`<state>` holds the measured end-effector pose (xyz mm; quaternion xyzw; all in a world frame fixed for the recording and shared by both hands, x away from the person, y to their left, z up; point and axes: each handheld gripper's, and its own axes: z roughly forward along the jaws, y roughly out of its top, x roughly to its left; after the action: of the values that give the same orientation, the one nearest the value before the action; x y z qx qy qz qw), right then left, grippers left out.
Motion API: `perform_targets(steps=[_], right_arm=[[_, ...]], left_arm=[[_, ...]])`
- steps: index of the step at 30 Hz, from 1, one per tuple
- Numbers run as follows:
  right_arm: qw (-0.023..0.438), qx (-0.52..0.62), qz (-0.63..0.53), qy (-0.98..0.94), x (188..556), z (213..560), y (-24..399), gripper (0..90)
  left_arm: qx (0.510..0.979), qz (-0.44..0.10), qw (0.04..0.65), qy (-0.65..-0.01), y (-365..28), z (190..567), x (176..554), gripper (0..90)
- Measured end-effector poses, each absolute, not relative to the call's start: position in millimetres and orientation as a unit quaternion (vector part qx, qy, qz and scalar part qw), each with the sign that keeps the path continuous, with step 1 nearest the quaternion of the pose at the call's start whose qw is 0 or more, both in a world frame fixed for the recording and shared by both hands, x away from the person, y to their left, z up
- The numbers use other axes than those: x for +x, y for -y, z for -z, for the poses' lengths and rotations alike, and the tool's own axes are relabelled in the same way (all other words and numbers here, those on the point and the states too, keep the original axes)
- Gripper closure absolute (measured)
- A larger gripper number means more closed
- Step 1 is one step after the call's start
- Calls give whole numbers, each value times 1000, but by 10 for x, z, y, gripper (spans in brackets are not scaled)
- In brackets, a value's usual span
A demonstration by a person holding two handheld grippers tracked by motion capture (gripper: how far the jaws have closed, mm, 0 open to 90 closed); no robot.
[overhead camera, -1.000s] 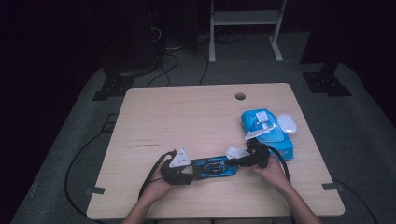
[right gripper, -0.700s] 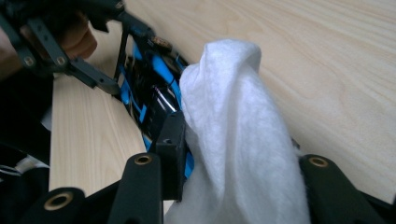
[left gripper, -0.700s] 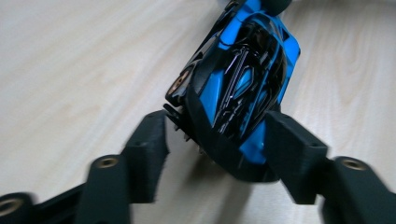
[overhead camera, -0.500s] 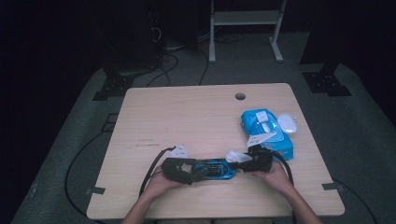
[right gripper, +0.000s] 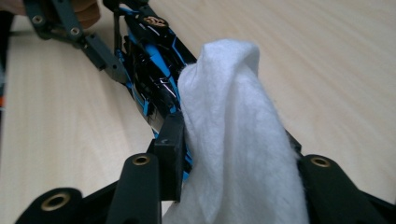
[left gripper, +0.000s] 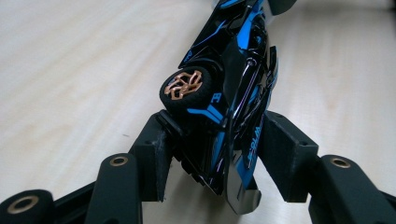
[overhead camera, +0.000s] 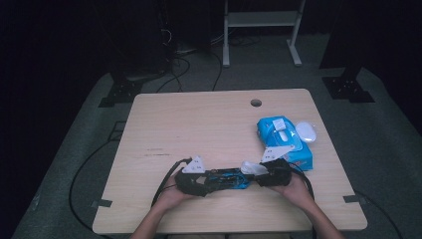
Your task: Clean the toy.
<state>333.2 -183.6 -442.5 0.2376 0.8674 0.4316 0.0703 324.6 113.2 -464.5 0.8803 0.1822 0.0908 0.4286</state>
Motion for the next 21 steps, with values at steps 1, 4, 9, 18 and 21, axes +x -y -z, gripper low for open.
perform_targets(steps=[1,4,9,18,21], right_arm=[[76,242,-429,-867,3347,4416,1820,547],[85,256,-423,-865,3409,4403,1785,516],[84,265,-425,-861,3397,4396,1776,475],[77,280,-426,-857,3269,4327,1913,530],[73,281,-424,-858,3239,4313,1972,644]], left_arm=[[880,-103,427,-183,-1117,4646,3246,462],[877,-116,427,-189,-1096,4654,3246,464],[882,-120,420,-180,-1087,4649,3213,472],[879,-110,432,-170,-1106,4597,3149,494],[877,-101,435,-175,-1125,4602,3158,514]])
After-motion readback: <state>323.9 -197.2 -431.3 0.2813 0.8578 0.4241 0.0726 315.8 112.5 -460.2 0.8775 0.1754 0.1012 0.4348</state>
